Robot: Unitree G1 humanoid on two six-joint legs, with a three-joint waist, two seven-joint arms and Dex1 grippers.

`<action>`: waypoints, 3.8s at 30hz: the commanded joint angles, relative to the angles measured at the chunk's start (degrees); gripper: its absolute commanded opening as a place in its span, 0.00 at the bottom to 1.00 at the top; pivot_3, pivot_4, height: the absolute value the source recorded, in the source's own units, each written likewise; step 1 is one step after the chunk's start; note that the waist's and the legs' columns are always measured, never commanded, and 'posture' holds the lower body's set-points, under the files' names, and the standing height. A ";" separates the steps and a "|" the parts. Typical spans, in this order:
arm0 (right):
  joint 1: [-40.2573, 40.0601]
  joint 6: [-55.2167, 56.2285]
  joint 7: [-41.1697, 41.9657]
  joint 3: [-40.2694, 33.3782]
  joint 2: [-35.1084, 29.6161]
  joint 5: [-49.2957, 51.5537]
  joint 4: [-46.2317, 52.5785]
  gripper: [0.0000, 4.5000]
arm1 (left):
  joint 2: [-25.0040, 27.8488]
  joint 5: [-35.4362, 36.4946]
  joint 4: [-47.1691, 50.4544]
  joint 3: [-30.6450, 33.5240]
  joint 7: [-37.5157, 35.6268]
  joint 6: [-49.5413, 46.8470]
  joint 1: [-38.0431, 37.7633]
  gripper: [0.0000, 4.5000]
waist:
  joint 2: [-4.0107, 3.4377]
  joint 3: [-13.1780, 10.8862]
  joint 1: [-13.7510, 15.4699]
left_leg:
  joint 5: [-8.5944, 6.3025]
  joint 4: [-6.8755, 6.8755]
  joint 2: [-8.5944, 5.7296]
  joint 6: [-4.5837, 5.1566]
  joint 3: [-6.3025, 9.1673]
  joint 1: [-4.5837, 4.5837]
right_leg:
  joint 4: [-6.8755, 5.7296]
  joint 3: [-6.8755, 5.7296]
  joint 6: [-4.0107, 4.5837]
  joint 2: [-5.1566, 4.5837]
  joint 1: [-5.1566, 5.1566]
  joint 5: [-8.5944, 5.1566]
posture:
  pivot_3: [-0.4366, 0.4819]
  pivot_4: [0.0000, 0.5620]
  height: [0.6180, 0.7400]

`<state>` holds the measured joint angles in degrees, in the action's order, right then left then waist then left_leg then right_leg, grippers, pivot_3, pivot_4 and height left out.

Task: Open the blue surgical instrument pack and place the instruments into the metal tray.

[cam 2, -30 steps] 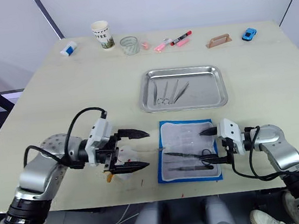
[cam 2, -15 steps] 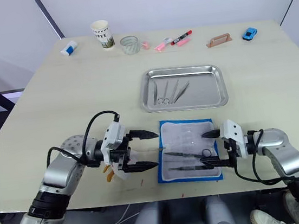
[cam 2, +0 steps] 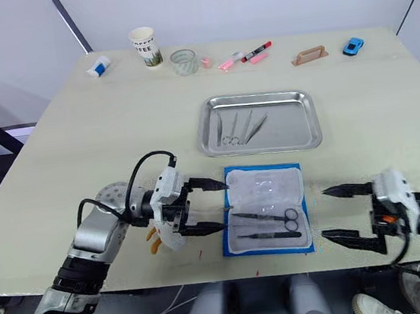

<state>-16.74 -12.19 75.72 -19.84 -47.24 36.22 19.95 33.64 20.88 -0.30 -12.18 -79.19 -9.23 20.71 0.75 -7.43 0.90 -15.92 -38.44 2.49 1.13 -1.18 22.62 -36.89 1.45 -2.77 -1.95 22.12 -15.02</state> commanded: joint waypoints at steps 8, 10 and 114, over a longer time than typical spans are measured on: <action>-4.07 0.30 -2.90 -8.22 0.69 2.78 6.75 1.00 | -3.34 -5.90 -3.58 -5.41 1.55 1.25 5.00 0.99 | 0.01 0.00 -0.05 | 0.00 0.00 -0.01 0.00 0.01 -0.01 | -0.01 0.01 -0.01 0.02 0.00 0.00 | 0.48 0.27 1.00; -4.42 0.15 -3.22 -8.62 0.67 3.05 7.32 1.00 | -3.92 -6.52 -4.79 -5.84 1.62 1.77 5.61 0.99 | 0.00 0.00 -0.05 | 0.00 0.00 -0.01 0.00 0.01 -0.01 | -0.01 0.02 0.00 0.02 0.00 0.00 | 0.48 0.27 1.00; 24.95 -25.84 -27.17 36.15 0.81 -25.23 15.13 0.42 | -7.71 -17.41 -17.64 -12.13 4.75 12.36 6.70 1.00 | -0.06 0.09 -0.07 | 0.00 0.03 -0.17 0.01 0.13 -0.44 | 0.04 0.13 -0.08 -0.03 -0.47 -0.10 | 0.48 0.27 1.00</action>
<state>7.23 -39.44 48.04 17.63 -45.95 10.95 34.62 25.43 5.68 -16.80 -22.97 -74.57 3.34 28.62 0.69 -7.34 0.83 -15.93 -38.41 2.31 1.15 -1.05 22.19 -36.86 1.58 -2.85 -1.98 21.66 -15.12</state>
